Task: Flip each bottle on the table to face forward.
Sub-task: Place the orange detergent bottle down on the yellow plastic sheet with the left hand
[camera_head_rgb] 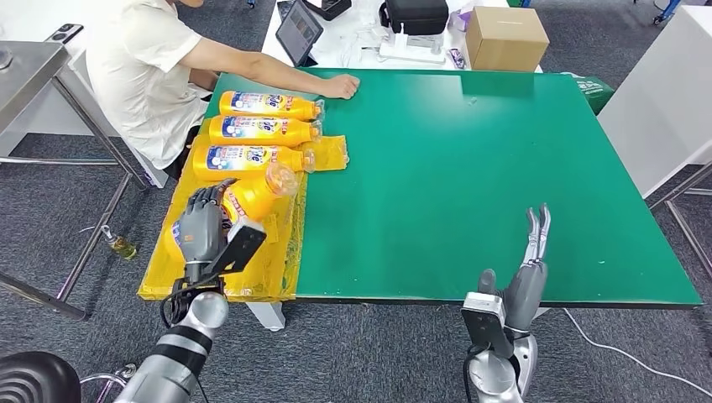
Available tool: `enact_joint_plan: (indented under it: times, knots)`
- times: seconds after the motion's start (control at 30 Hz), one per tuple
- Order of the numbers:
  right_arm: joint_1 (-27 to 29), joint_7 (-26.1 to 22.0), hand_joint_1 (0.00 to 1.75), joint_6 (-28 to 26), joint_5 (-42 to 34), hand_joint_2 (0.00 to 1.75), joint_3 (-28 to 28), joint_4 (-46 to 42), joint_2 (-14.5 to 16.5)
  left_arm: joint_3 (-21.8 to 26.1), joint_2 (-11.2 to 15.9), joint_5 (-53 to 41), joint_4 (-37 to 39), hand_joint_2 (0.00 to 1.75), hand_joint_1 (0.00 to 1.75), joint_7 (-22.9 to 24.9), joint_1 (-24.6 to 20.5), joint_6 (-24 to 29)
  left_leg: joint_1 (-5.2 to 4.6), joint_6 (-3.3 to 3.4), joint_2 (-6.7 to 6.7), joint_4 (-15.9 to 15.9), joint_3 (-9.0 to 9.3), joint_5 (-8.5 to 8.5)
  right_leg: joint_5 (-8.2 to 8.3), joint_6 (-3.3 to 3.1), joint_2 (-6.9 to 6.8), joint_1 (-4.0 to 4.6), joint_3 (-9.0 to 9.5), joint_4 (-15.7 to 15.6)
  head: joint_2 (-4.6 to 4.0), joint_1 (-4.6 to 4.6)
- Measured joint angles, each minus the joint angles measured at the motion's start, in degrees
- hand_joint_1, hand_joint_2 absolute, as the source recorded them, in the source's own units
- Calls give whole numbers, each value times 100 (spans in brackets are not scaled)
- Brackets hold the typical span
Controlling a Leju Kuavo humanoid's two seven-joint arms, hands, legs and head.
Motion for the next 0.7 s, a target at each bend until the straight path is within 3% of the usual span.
enact_joint_plan:
  times: [0.17, 0.27, 0.5, 0.57, 0.63, 0.67, 0.7]
  knots:
    - [-153, 0, 0, 4, -164, 0, 108, 236, -13, -101, 144, -828, 1377, 175, 167, 812, -753, -702, 0, -2, 0, 0, -1, 4, 1, 1, 1, 0, 0, 3, 0, -1]
    - [-232, 0, 0, 5, -275, 0, 131, 400, -35, -131, 191, -759, 1949, 175, 175, 860, -1097, -1273, -1, -2, -2, 0, -1, 4, 1, 1, 0, -1, 2, 4, 0, 0]
    - [-311, 0, 0, 5, -464, 0, 133, 667, -134, -172, 270, -454, 2545, 175, 171, 672, -1555, -2266, -2, -3, -16, -1, 7, 2, -4, 1, -11, -2, 15, 3, 0, -2]
    - [-317, 0, 0, 5, -455, 0, 132, 721, -160, -177, 289, -421, 2631, 175, 137, 617, -1602, -2328, -1, -4, -17, -2, 15, 1, -4, 0, -12, -2, 22, 3, 0, -2]
    - [-315, 0, 0, 5, -435, 0, 131, 766, -172, -183, 306, -396, 2684, 175, 79, 526, -1618, -2390, -1, -4, -17, -2, 26, 1, -4, 0, -12, -2, 32, 3, 0, -2]
    - [-312, 0, 0, 5, -432, 0, 129, 788, -178, -186, 315, -370, 2698, 175, 61, 465, -1623, -2454, -1, -4, -18, -2, 32, 1, -5, 0, -12, -2, 38, 3, 0, -2]
    - [-311, 0, 0, 5, -441, 0, 129, 813, -183, -189, 326, -338, 2710, 131, 49, 388, -1631, -2557, -1, -4, -18, -2, 37, 1, -5, 0, -12, -2, 43, 3, 0, -1]
